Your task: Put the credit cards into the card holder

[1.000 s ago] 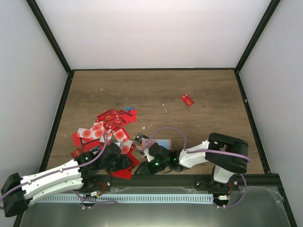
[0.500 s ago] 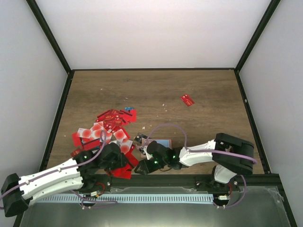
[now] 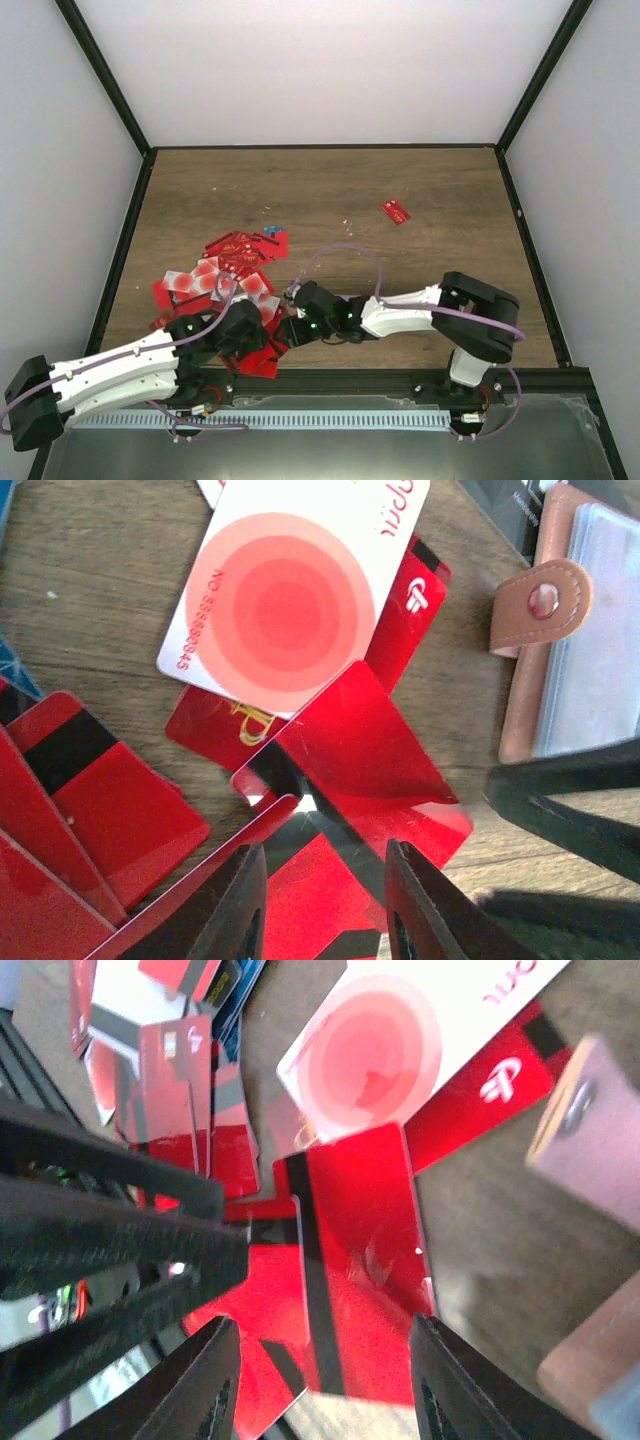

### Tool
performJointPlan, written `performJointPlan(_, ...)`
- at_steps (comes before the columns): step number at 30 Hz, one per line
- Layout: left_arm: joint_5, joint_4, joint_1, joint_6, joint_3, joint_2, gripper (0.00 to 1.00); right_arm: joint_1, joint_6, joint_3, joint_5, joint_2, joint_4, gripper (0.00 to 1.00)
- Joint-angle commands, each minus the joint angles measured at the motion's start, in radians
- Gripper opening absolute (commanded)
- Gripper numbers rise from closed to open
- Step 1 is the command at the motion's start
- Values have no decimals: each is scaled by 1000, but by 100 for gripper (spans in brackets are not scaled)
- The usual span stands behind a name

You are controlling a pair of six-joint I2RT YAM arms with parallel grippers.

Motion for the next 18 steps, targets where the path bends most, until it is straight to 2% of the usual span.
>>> performJointPlan(1,0,91,-4,23,-10,44,33,-39,-84,68,1,61,-22,49)
performJointPlan(8,-40,113,-4,14,-36,106,30,-85,-151,119,-60,143,-14,49)
performJointPlan(13,-74,90,-3,-4,-49,102,31,-91,-172,123,-92,175,3,49)
performJointPlan(18,-63,153,-3,0,-85,105,33,-96,-169,124,-170,199,27,48)
